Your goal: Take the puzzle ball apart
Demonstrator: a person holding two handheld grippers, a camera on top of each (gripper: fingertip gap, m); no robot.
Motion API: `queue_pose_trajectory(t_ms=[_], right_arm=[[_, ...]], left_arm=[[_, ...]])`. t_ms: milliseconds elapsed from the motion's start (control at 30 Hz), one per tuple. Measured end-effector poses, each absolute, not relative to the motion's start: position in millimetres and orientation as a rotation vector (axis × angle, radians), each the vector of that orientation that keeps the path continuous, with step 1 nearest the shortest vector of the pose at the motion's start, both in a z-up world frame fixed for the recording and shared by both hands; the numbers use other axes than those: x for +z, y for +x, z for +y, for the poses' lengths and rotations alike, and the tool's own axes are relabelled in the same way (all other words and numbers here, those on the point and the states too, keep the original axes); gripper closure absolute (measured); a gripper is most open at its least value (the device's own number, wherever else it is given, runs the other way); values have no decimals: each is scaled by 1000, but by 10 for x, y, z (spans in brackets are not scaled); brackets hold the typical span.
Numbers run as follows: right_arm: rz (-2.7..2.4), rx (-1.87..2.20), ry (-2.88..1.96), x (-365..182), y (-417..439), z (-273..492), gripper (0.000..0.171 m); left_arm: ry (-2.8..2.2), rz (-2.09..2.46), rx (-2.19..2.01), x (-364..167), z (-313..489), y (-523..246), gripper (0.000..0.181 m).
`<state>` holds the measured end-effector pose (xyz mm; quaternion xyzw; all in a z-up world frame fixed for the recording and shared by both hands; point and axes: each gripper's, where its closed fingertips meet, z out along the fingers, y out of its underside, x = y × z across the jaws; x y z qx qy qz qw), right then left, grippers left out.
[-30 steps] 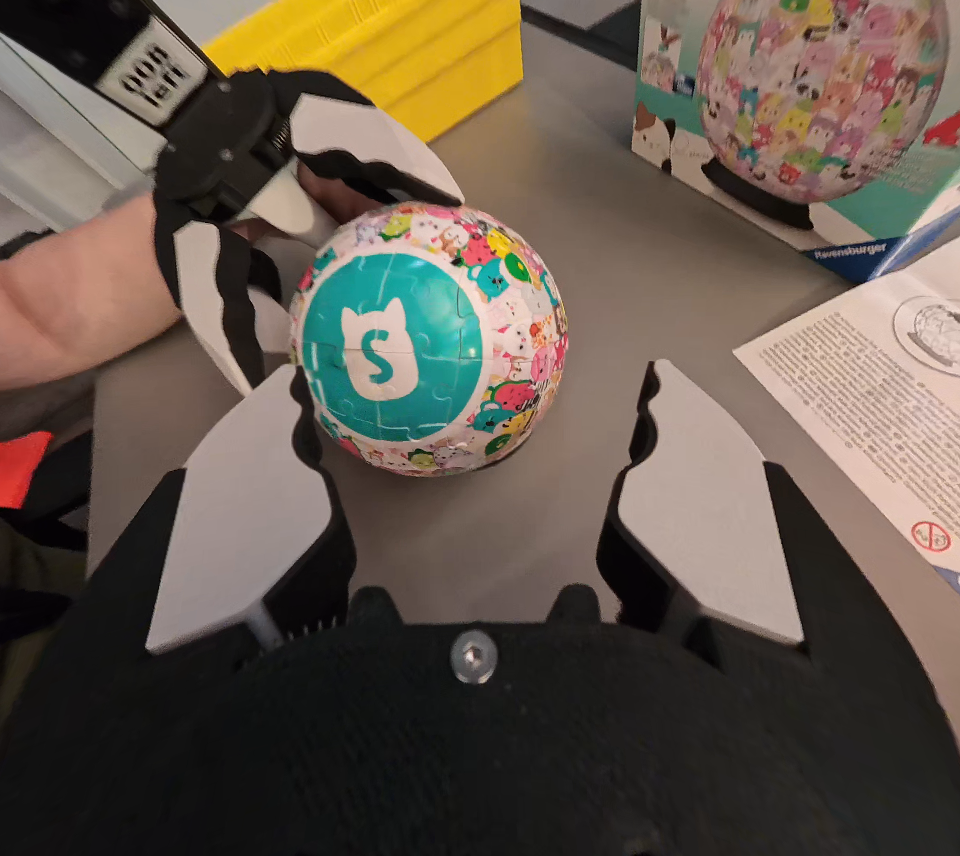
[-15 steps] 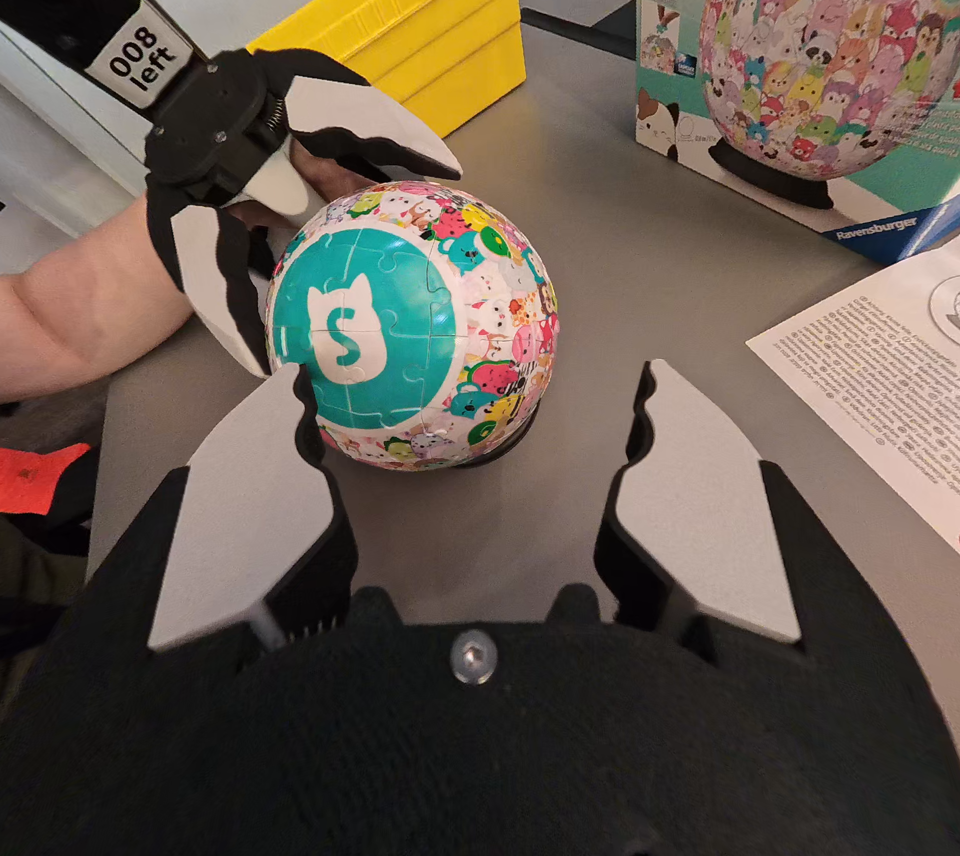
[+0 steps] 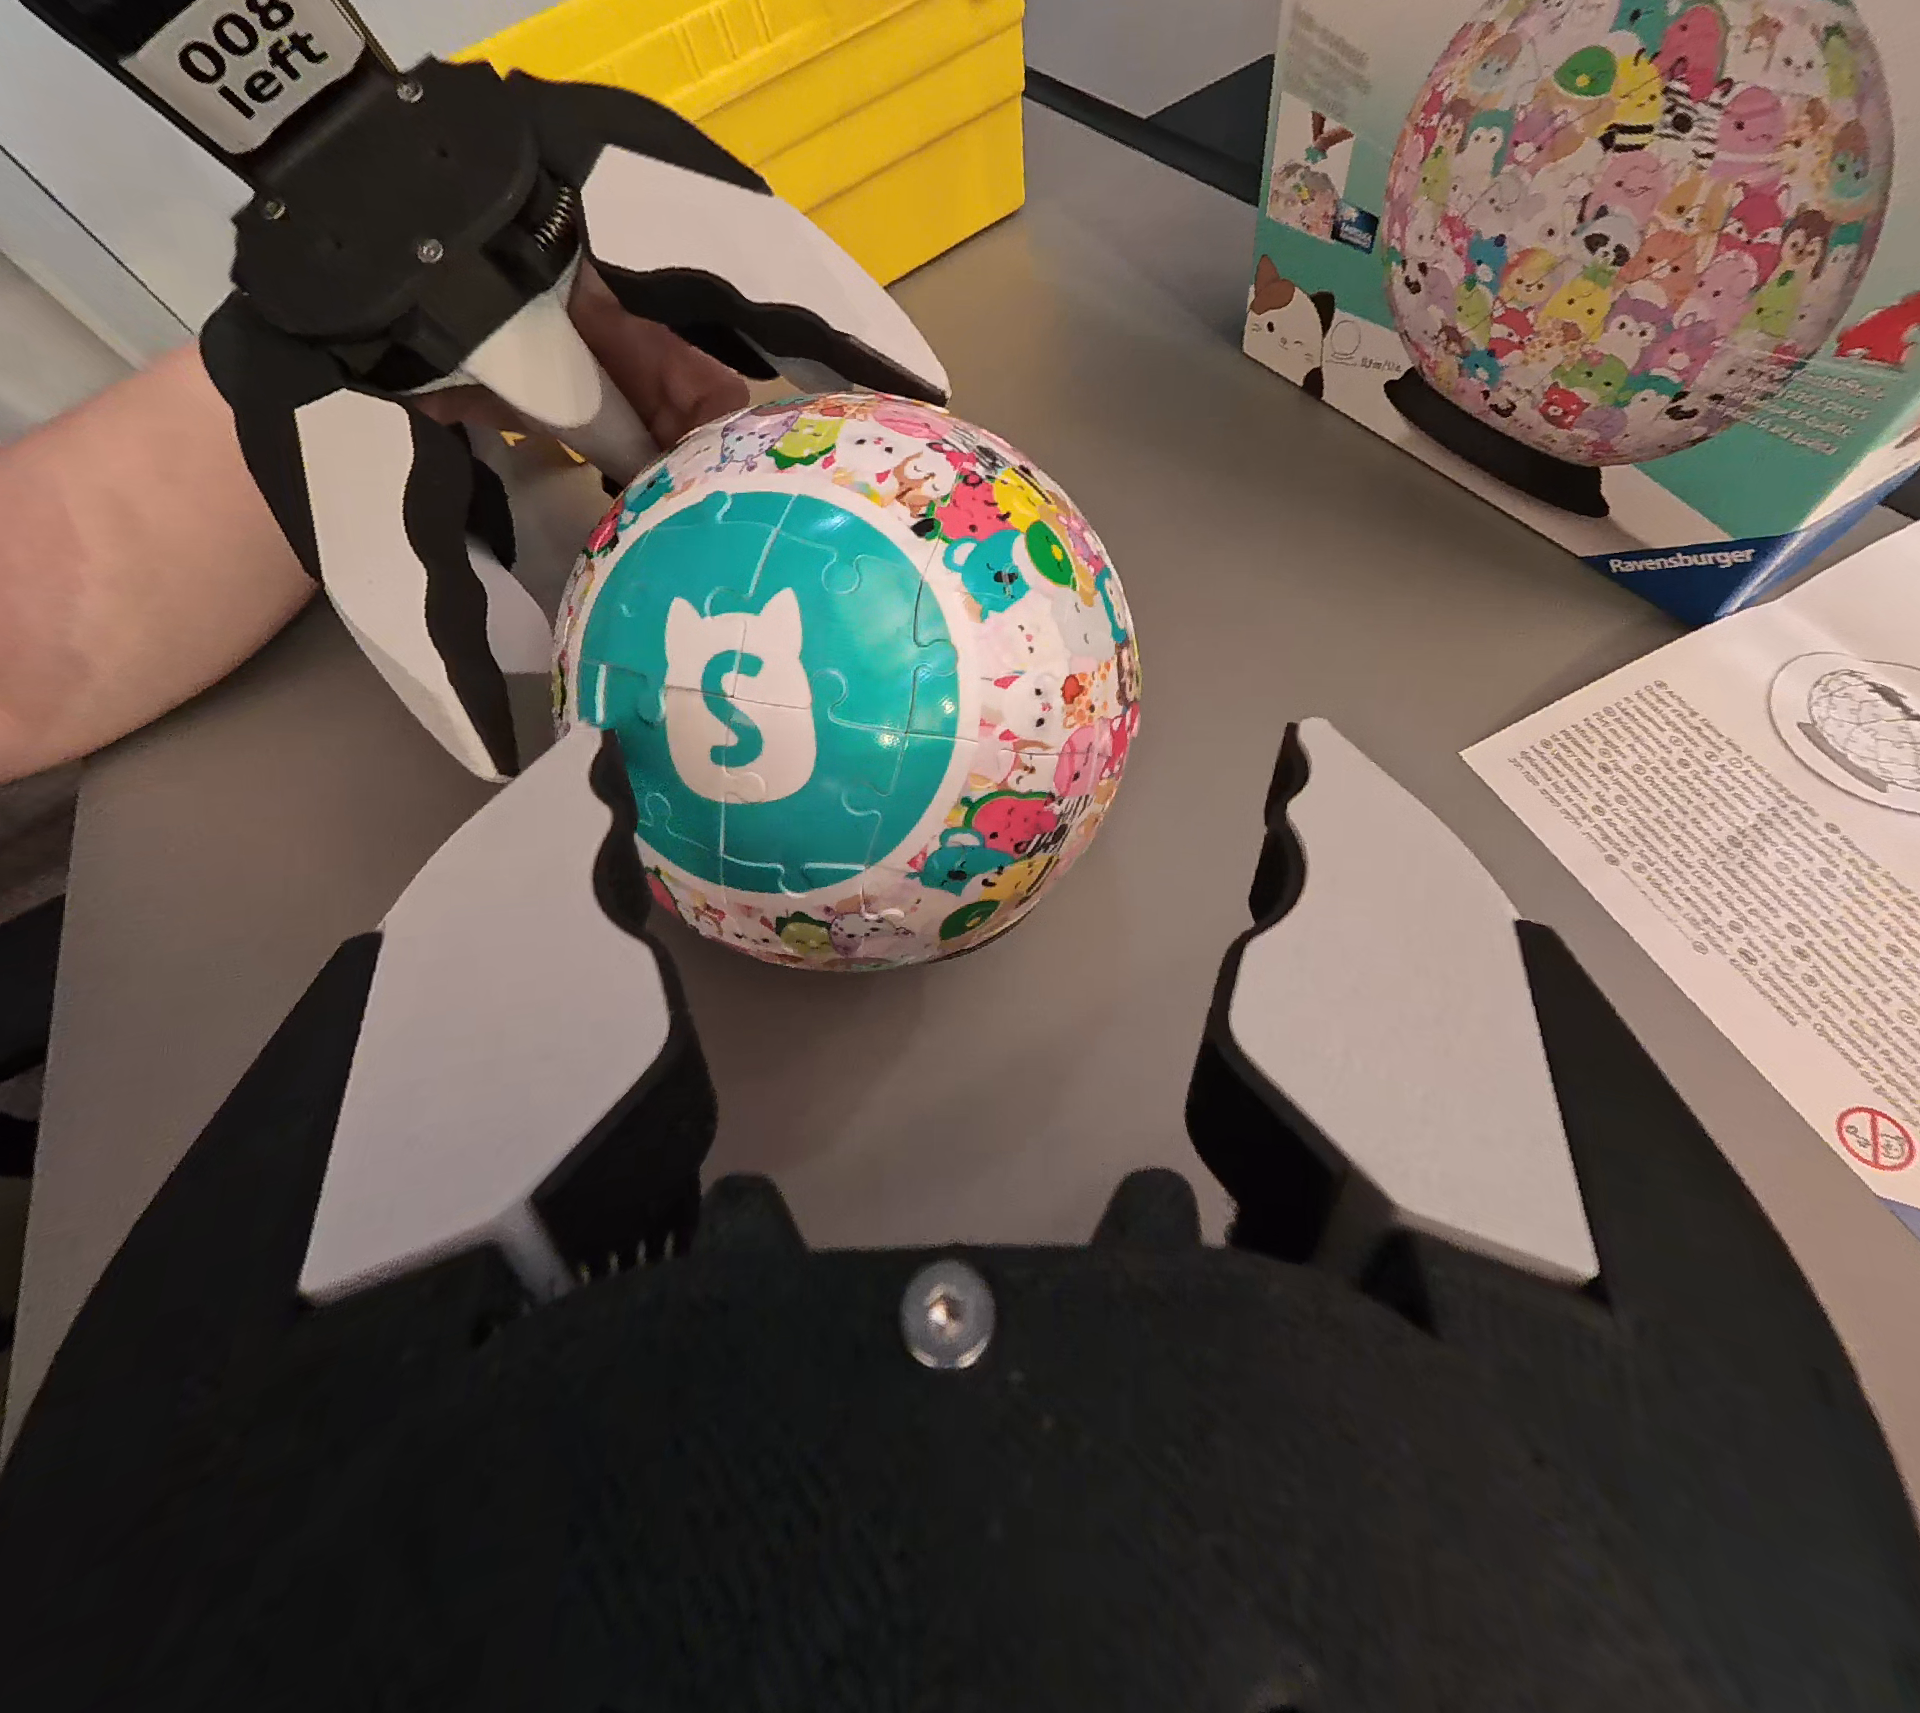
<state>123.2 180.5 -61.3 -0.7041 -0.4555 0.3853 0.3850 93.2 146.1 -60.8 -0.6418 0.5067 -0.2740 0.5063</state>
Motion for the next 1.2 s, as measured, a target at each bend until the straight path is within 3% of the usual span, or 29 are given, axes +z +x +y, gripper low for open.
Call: queue_pose_trajectory(t_ms=[700,1200], right_arm=[[-1082,1036,-1858,-611,1188,1791,62],[-1098,959,-1868,-628,1222,1820,53]], left_arm=[[-1487,1200,-572,-691,1576,1013,57],[-1480,1187,-599,-676,1573,1019,58]])
